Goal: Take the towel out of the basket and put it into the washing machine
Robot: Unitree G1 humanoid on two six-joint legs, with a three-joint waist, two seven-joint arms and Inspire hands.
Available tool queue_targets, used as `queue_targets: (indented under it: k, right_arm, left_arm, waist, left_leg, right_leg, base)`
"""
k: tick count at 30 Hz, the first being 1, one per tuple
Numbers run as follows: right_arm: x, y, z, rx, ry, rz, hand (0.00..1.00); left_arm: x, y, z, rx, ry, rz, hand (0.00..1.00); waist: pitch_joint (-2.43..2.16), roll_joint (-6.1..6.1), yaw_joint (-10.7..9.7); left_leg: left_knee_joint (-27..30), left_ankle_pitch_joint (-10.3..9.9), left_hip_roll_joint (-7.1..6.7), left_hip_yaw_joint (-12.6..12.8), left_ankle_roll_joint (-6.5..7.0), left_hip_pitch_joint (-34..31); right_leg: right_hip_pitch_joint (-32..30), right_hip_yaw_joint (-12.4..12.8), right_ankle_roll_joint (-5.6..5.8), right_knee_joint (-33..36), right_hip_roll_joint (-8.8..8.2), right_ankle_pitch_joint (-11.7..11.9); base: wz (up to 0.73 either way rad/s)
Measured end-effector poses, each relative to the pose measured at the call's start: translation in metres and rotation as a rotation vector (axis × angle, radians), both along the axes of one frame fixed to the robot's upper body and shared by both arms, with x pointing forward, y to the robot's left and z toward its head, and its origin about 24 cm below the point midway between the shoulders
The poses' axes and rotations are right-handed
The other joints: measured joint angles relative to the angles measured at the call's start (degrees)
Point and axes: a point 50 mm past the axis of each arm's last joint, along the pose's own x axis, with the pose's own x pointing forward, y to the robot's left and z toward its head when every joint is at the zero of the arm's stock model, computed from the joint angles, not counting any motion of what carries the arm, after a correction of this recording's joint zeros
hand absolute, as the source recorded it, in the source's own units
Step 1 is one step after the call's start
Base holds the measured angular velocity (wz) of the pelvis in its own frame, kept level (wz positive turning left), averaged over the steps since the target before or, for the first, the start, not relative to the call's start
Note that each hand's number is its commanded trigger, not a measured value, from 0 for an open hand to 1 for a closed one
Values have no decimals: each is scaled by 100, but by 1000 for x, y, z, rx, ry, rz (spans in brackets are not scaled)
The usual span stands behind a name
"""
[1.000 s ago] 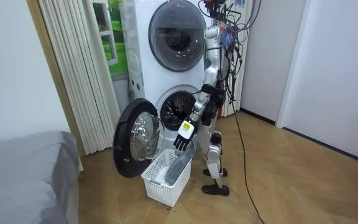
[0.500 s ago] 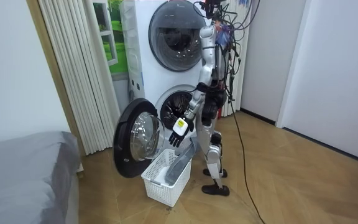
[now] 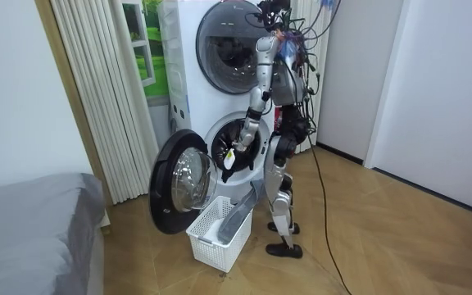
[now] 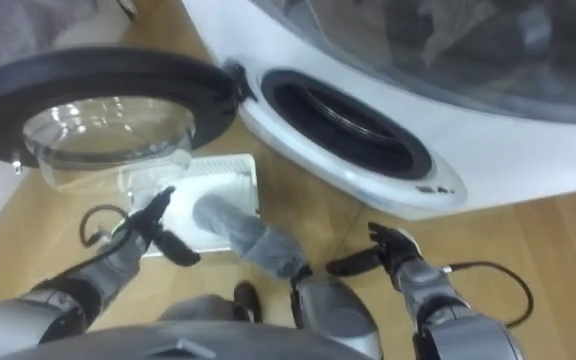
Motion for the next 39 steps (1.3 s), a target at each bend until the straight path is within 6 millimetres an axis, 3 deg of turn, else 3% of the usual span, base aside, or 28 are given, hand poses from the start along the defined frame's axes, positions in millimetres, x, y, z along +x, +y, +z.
queue_targets:
  k: [3,5,9,13,15,21,25,33,39]
  right_arm:
    - [14,5,6,0,-38,18,0]
    - [28,11,12,-8,-74,47,0]
    - [44,20,20,10,-129,70,0]
    - [57,26,28,48,-177,51,0]
    - [66,31,34,63,-212,58,0]
    - [84,39,47,71,-286,60,0]
    - [92,40,55,87,-342,39,0]
    - [111,57,76,214,-476,36,0]
    - [115,62,82,279,-513,15,0]
  left_arm:
    - [11,-7,6,34,-25,-90,0]
    - [22,-12,12,63,-51,-150,0]
    - [29,-17,16,119,-75,-221,0]
    - [46,-21,28,176,-145,-274,0]
    - [55,-24,35,203,-190,-302,0]
    - [83,-32,59,252,-312,-349,0]
    - [92,-33,70,290,-389,-366,0]
    - [94,-38,73,336,-444,-421,0]
    - [98,-32,78,392,-491,-455,0]
  waist:
    - [62,-7,-37]
    - [134,-45,-95]
    - [161,-25,-168]
    - [249,47,-283]
    - [257,45,-286]
    - [291,52,-268]
    - [309,56,-328]
    - [307,35,-629]
    - [297,-31,-789]
  left_leg:
    - [258,-4,14,2,3,-451]
    - [506,-11,43,24,11,-866]
    - [887,-88,127,21,6,-1432]
    - [1300,-177,248,71,34,-2073]
    - [1483,-211,308,193,58,-2408]
    - [2433,-500,529,195,109,-3516]
    - [3262,-757,699,186,130,-4168]
    - [4518,-1272,862,111,247,-5331]
    - [5061,-1511,1039,61,311,-5753]
  right_leg:
    - [-427,-7,0,228,-1,0]
    - [-825,-29,0,389,5,0]
    - [-1320,-30,-2,607,63,27]
    - [-1929,-80,-1,905,95,27]
    - [-2279,-77,3,1069,109,25]
    - [-3346,-111,13,1769,287,-27]
    - [-3988,-208,4,2512,356,-270]
    - [-5200,-422,24,3821,379,-610]
    - [-5592,-602,5,4248,386,-722]
  base:
    - [2]
    - [7]
    - [-1]
    - [2]
    - [-2]
    - [-9]
    - [1]
    - [4]
    - [-1]
